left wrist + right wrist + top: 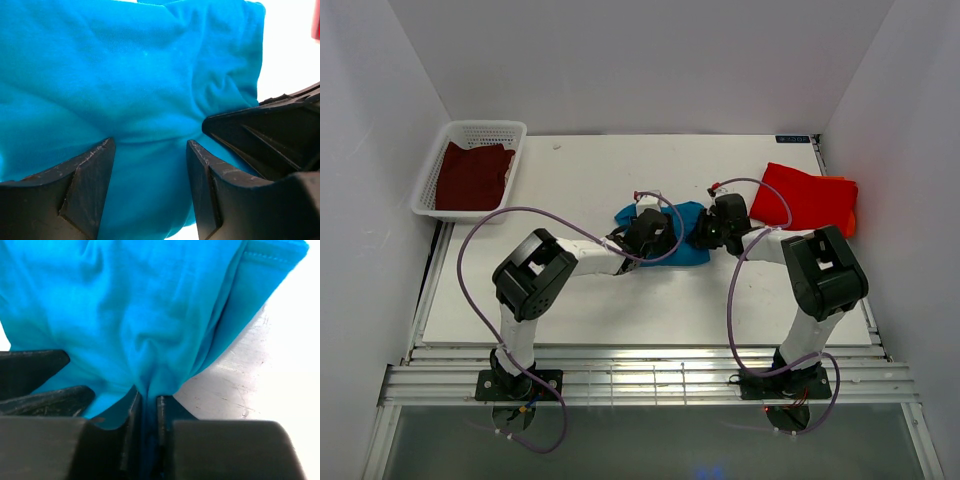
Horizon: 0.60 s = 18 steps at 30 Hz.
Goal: Fold and stack the t-shirts
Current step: Fold the tshirt
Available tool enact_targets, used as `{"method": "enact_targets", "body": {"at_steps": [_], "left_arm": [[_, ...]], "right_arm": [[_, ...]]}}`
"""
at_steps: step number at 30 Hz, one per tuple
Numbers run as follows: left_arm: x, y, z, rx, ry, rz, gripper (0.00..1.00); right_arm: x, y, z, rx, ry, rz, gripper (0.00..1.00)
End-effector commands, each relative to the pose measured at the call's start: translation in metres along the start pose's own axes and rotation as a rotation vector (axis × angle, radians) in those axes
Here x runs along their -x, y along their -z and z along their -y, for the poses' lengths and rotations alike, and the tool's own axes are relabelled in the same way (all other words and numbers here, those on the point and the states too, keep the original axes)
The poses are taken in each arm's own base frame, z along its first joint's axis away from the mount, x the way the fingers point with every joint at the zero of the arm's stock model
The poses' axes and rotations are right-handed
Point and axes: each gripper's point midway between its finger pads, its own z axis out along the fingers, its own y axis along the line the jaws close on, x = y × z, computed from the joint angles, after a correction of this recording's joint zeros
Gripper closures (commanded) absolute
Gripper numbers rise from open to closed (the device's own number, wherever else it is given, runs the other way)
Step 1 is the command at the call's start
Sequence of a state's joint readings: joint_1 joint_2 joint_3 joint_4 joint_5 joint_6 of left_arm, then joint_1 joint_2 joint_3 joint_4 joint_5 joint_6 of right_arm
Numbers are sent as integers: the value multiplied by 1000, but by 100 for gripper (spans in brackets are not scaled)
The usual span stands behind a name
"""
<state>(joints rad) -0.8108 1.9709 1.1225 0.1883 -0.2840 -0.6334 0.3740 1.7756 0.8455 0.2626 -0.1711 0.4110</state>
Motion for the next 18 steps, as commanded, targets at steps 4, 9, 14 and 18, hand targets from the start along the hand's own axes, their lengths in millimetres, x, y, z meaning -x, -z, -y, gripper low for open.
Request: {"method": "enact_targets", "body": {"at_steps": [4,9,14,18], "left_arm": [[-1,16,1,-8,2,-25,31],[33,36,16,-48,-11,41,30],[106,97,37,-106,-8,190,25],[130,135,34,-123,6,261,25]], "right_arm": [[-35,-6,25,-174,39,-125,92],[-9,9,30,-285,96,-64,92],[57,44,27,-401,197,52,92],[93,69,30,-466,239,100,92]]}}
